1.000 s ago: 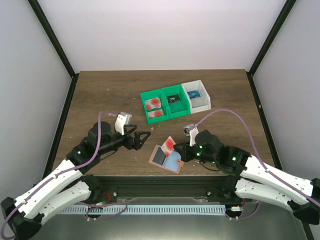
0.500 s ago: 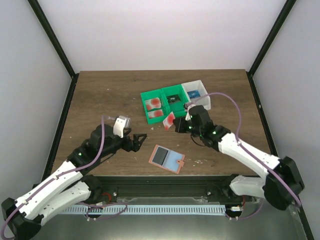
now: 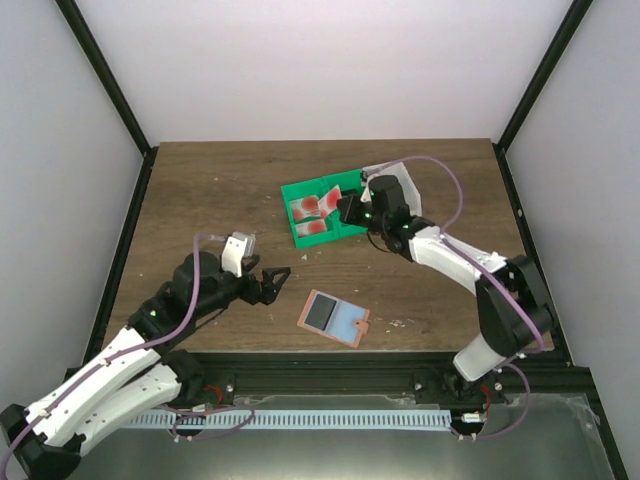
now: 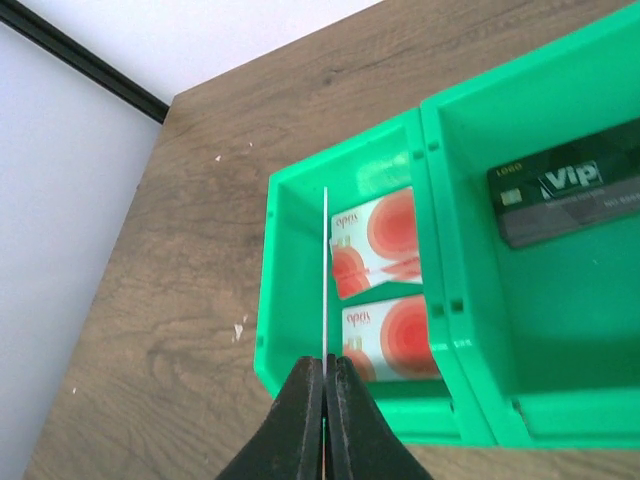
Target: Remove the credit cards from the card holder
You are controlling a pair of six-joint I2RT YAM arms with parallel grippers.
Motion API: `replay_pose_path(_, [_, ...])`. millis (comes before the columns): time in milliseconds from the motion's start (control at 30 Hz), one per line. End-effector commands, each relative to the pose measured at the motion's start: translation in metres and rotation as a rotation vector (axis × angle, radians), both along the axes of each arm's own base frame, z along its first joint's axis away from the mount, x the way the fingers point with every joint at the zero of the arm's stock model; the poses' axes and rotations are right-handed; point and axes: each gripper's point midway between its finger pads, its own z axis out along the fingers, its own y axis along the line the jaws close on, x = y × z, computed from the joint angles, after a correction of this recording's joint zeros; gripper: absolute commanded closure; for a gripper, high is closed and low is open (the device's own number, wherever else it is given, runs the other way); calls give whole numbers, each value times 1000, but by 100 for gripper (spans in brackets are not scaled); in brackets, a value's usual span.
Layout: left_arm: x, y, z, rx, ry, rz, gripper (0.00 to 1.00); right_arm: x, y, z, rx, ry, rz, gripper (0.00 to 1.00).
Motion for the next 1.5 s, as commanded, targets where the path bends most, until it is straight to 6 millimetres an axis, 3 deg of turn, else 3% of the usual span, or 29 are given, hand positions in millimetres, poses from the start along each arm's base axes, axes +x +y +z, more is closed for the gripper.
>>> replay_pose_path(0, [-1,0,1,5,-16,-10,0,28,21,23,56,-66,32,99])
replay_pose_path(267, [0,-1,-2,12,-5,-16,0,58,46,-11,59,3,64,100])
replay_pose_path(600, [-3,0,3,-3,-21,-19,0,77,48,-44,58,56,-8,100])
replay_pose_path(933, [-4,-1,4,-6,-20,-27,0,90,65,-46,69,43,-22,100])
replay_pose_path(1467, [-5,-1,6,-11,-25,-33,0,101,90,-73,-8,98,-35,99])
